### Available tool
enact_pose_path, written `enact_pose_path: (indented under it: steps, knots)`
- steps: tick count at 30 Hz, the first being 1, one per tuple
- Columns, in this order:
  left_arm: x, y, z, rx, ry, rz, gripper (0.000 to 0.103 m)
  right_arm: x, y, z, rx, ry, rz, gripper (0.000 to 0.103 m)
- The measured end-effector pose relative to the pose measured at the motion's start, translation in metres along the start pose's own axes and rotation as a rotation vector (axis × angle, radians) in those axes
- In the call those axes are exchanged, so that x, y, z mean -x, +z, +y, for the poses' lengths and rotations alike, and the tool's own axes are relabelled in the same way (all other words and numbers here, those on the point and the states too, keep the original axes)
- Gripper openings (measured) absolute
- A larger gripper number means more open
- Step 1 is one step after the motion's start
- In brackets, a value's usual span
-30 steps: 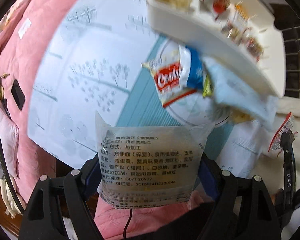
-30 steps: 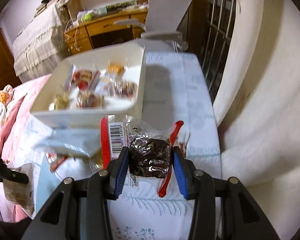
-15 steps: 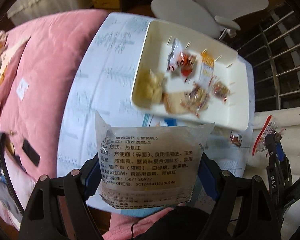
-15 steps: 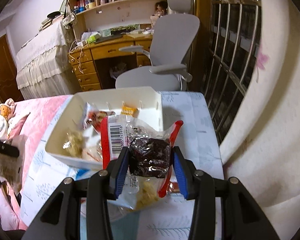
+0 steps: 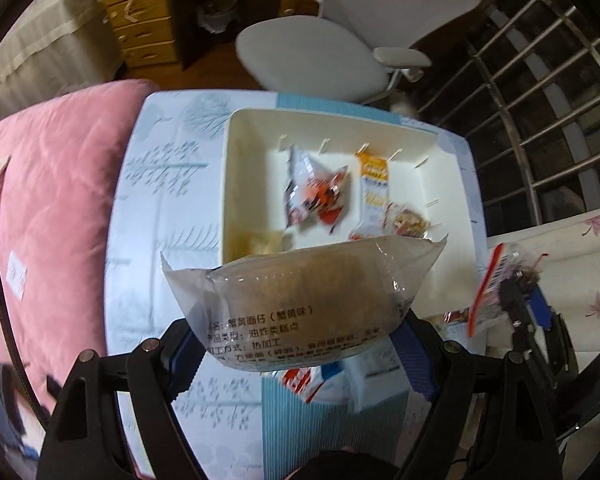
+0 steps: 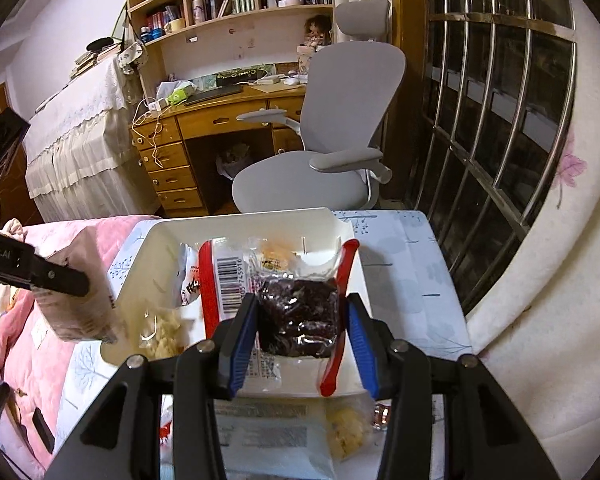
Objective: Organize snacks
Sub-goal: 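Carry both bags over the white tray and release them inside, then move both open tools back toward the remaining snacks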
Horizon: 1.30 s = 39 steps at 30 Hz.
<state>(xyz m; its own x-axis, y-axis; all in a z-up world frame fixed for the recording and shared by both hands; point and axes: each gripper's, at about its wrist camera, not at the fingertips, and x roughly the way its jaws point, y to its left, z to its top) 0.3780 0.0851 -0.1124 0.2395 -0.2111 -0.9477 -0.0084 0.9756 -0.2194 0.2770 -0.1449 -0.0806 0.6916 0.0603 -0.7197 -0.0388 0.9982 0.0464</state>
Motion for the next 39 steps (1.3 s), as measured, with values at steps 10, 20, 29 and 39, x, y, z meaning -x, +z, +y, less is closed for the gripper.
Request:
enact_pose_path:
  steps: [10, 20, 29, 39]
  knots:
    - [-0.016, 0.005, -0.006, -0.043, -0.025, 0.006, 0.088, -0.016, -0.004, 0.007, -0.012, -0.029, 0.060, 0.051]
    - [0.009, -0.018, -0.008, -0.037, -0.060, -0.076, 0.088, -0.002, -0.011, -0.002, -0.081, 0.004, 0.092, 0.054]
    - [0.040, -0.060, -0.019, -0.035, -0.069, -0.163, 0.088, 0.027, -0.018, -0.020, -0.155, 0.105, 0.118, 0.054]
    - [0.033, -0.115, -0.023, -0.016, -0.025, -0.172, 0.085, 0.029, -0.039, -0.050, -0.305, 0.214, 0.239, 0.054]
